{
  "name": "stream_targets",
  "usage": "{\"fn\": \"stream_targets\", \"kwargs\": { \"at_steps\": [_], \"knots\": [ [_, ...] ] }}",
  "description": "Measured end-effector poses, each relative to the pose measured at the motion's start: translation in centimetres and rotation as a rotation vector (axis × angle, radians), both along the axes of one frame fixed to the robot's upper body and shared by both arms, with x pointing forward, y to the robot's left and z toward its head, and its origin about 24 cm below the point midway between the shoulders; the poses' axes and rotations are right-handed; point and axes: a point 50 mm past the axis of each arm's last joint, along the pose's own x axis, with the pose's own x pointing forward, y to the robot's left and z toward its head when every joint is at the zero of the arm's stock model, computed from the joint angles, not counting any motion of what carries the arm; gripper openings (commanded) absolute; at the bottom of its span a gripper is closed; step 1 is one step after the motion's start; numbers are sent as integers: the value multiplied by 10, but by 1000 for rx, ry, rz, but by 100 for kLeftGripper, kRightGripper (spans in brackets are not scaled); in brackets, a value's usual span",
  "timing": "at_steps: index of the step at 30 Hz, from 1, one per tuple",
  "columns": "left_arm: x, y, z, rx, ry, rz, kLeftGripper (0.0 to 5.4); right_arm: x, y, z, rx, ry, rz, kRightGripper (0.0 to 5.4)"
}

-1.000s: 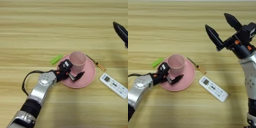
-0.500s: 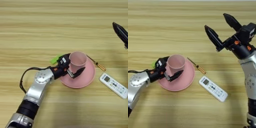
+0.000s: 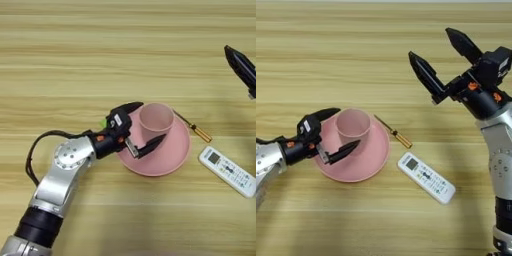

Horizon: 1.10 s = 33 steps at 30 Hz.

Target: Move the objects on the table

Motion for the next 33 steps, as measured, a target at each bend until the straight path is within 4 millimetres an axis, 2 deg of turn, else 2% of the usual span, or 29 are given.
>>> {"fn": "stream_targets", "kwargs": {
  "at_steps": [5,8,10,13,15,20,22,25,28,33],
  "knots": [
    [3,11,19,-68,-63,29,538,0,0,0,2,1,-1,540],
    [5,19,38,-144,-117,47,538,0,0,-2,6,6,-2,540],
    [11,24,47,-194,-130,100,538,0,0,-2,5,10,0,540],
    [33,37,58,-242,-164,260,538,-3,-1,-11,-35,50,31,540],
    [42,40,56,-258,-169,348,538,-5,-1,-17,-68,85,54,540],
    [62,49,37,-277,-138,562,538,-14,-6,-33,-204,160,99,540],
    [68,57,31,-278,-155,680,538,-20,-11,-46,-292,227,125,540],
    [70,57,28,-247,-219,734,538,-23,-15,-54,-394,276,152,540],
    [70,59,22,-247,-238,784,538,-32,-21,-78,-536,406,182,540],
    [72,65,16,-249,-239,825,538,-42,-23,-108,-655,549,212,540]
  ]
}}
